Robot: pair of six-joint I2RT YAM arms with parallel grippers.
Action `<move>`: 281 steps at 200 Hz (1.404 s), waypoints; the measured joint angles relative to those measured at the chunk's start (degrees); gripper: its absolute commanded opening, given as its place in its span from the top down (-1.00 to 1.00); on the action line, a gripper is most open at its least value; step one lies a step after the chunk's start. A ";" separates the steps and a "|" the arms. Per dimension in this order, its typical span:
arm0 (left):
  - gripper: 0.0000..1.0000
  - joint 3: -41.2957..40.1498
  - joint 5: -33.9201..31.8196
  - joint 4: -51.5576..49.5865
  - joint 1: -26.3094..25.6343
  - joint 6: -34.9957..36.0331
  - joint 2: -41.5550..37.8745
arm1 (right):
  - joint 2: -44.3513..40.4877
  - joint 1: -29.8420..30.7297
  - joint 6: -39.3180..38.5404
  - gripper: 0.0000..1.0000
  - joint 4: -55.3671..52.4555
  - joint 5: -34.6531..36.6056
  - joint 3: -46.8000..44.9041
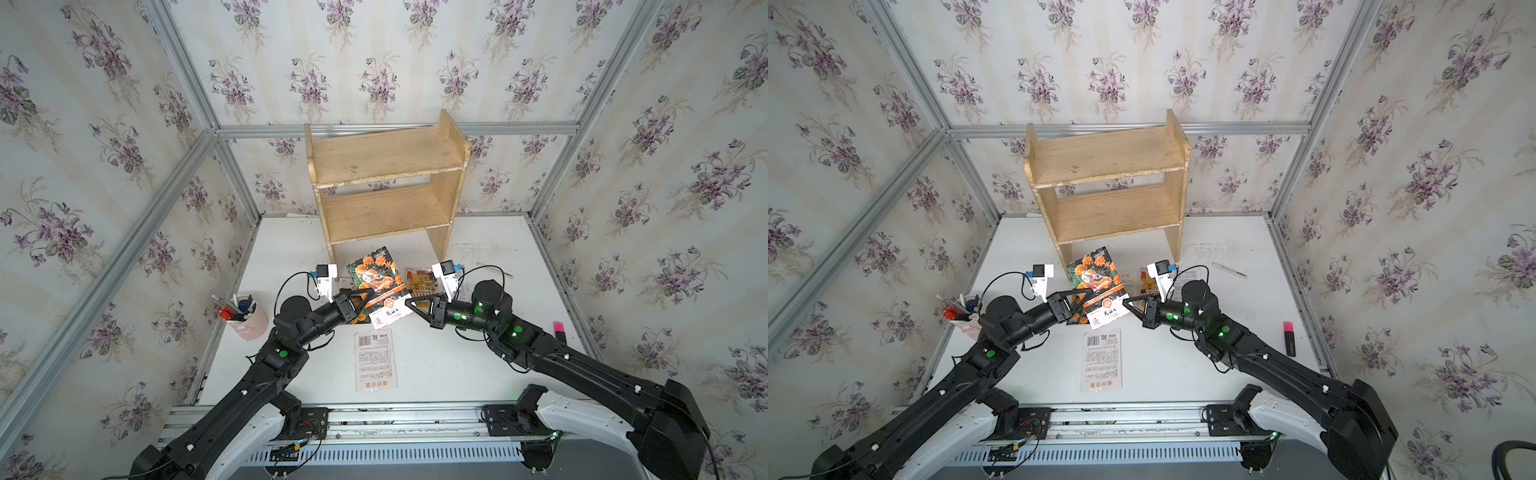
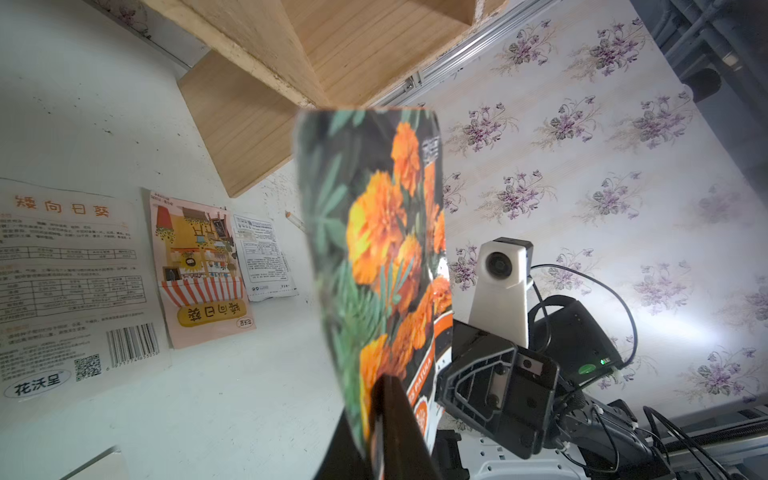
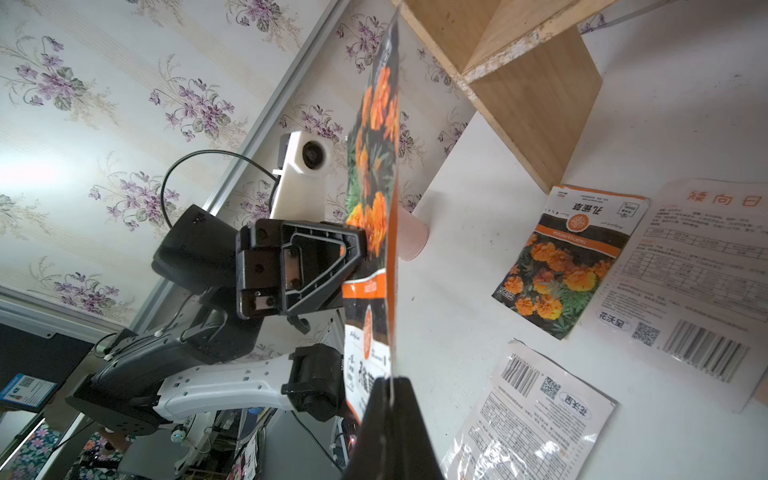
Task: Take the seed bag off the shelf
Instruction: Pick up the seed packet from the shelf, then place the seed packet at the center of the board.
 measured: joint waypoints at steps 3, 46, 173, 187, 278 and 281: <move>1.00 0.07 0.04 -0.02 0.00 0.13 0.00 | 0.00 0.00 0.02 0.96 -0.02 0.04 0.00; 1.00 0.57 2.47 -2.27 -0.22 0.57 -0.42 | -2.47 0.07 -1.29 0.19 -3.54 1.99 0.02; 1.00 -3.80 -4.31 -8.37 -15.04 3.78 7.91 | -20.96 0.02 -8.46 -1.00 -36.20 18.14 -5.35; 1.00 -3.82 -7.26 -6.88 -17.81 3.85 10.88 | -22.40 0.02 -8.35 -1.00 -37.33 18.93 -7.67; 1.00 3.65 -17.25 5.97 -28.98 3.69 37.31 | -23.43 0.02 -5.62 -1.00 -38.29 21.64 -12.00; 1.00 4.17 -17.44 6.01 -29.38 3.67 38.14 | -23.45 0.02 -5.60 -1.00 -38.32 21.73 -12.00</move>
